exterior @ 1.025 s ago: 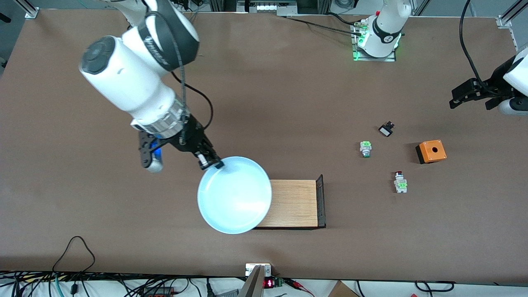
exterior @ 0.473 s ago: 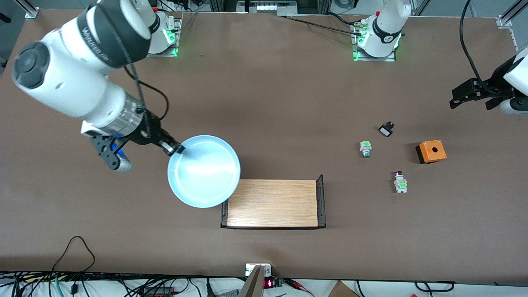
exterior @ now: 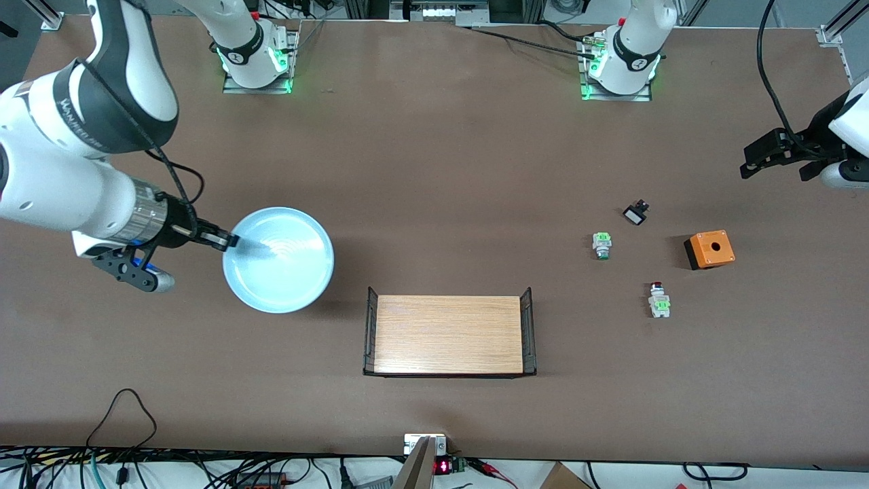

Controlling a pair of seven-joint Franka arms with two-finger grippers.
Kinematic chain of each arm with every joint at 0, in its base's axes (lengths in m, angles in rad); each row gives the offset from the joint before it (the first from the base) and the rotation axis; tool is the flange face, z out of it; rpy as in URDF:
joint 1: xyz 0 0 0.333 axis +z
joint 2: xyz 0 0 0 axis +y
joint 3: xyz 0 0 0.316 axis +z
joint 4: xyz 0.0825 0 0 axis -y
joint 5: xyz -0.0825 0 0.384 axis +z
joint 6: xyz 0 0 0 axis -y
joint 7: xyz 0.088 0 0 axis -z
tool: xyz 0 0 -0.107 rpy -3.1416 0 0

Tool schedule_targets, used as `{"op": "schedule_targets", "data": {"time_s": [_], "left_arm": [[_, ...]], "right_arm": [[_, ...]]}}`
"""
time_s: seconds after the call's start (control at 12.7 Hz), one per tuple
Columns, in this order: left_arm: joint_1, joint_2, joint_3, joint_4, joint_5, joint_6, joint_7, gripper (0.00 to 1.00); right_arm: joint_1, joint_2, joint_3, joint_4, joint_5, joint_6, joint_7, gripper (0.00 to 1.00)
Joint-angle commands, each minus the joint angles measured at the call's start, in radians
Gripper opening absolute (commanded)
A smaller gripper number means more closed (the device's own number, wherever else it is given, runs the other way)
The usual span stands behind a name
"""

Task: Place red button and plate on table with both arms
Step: 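Carry the plate away from the tray and lower it onto the table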

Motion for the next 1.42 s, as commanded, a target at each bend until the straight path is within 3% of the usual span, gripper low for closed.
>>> {"op": "schedule_targets", "data": {"time_s": [0.0,0.16,0.63,1.34], "left_arm": [[-0.005,0.000,0.000,0.019,0.020,-0.020,0.017,1.00],[-0.005,0.000,0.000,0.019,0.020,-0.020,0.016,1.00],[-0.005,0.000,0.000,0.021,0.020,-0.019,0.013,1.00],[-0.005,0.000,0.000,0.019,0.020,-0.019,0.011,1.00]], "right_arm": [[-0.058,-0.055,0.011,-0.136,-0.046,0.022,-0.167,0.00],[-0.098,-0.078,0.011,-0.219,-0.087,0.081,-0.295,0.00],[-0.235,-0.104,0.011,-0.484,-0.084,0.354,-0.612,0.00],[-0.279,-0.111,0.014,-0.822,-0.043,0.726,-0.847,0.00]]}}
